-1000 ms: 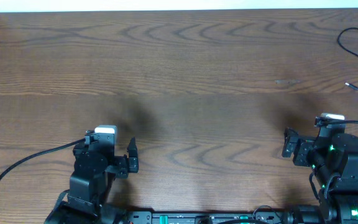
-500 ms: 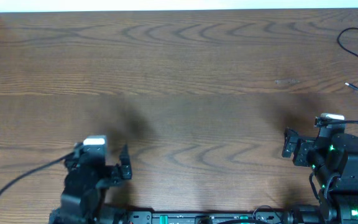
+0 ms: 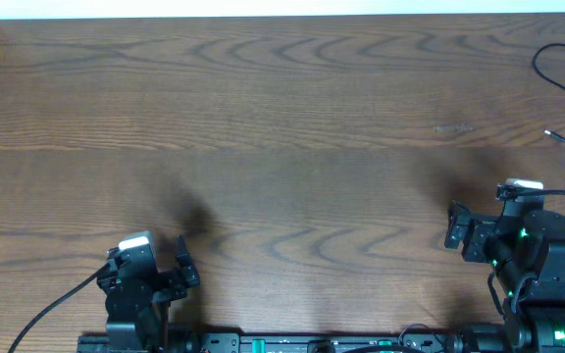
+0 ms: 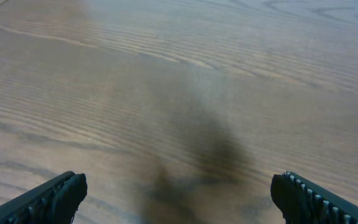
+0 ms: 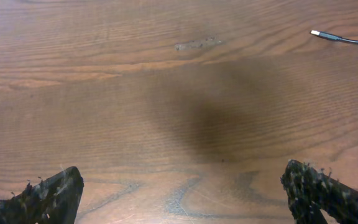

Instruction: Untangle cables

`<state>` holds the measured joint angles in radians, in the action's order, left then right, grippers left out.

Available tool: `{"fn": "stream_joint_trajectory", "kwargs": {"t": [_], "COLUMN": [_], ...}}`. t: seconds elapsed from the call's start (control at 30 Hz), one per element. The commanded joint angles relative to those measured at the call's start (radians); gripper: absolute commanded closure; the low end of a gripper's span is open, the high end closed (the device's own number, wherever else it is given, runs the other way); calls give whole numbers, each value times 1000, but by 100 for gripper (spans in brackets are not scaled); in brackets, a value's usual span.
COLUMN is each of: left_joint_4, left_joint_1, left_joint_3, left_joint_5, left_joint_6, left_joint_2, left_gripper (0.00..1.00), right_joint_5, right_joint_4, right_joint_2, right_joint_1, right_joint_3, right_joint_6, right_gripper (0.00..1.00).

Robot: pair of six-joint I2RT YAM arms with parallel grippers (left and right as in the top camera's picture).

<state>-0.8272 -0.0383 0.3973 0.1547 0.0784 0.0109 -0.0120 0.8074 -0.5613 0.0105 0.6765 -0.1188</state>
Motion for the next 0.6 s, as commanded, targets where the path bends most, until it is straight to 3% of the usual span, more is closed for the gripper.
{"fn": "stream_joint_trajectory", "kwargs": {"t": [0.0, 0.4, 0.57], "left_joint_4": [34, 483, 587], "left_joint_1": [10, 9, 13], "left_joint_3": [-22, -286, -322], "left_joint_5": [-13, -39, -38], "left_joint_6": [8, 9, 8], "left_joint_2": [-10, -10, -10], "left_gripper": [1, 0, 0], "right_joint_5": [3, 3, 3], "right_joint_4": [1, 1, 1], "right_joint_2": [7, 7, 7], "right_joint_1": [-6, -6, -6], "right_joint_3": [-3, -3, -3], "right_joint_6": [-8, -8, -8], "right_gripper": [1, 1, 1]}}
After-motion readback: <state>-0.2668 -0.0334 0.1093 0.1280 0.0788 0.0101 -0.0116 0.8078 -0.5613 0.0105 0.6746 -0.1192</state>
